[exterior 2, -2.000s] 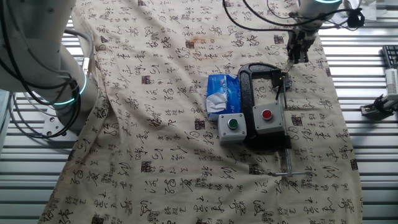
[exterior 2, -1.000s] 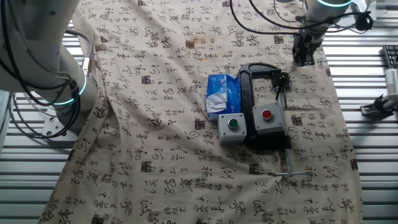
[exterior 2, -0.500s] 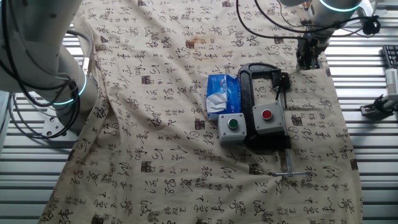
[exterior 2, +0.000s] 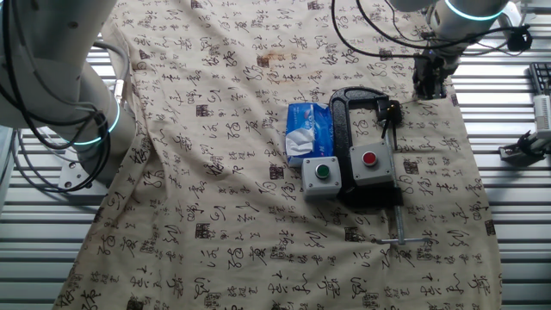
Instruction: Turn the hands of a clock
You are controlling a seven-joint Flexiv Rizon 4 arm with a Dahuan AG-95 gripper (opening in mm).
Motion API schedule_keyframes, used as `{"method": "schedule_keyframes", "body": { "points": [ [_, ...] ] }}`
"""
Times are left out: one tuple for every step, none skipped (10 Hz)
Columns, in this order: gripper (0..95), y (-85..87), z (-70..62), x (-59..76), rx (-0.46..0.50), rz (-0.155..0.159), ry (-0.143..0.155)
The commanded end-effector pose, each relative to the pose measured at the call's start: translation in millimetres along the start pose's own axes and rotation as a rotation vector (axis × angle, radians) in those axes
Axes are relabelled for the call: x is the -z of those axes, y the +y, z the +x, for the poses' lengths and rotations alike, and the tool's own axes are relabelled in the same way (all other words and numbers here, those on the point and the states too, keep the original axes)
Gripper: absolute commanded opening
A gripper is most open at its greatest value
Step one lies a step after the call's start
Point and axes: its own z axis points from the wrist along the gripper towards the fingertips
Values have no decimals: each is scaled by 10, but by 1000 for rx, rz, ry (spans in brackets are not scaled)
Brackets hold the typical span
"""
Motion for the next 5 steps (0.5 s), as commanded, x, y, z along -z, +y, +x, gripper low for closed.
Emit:
{"method": "schedule_keyframes", "body": {
  "points": [
    [0,-26,-7,-1,7,-1,3],
    [0,-50,-14,2,13,-1,5],
    [0,-75,-20,9,18,-1,6],
    [0,-92,-21,12,21,-2,8],
    [0,-115,-24,13,26,-2,9]
  ]
}}
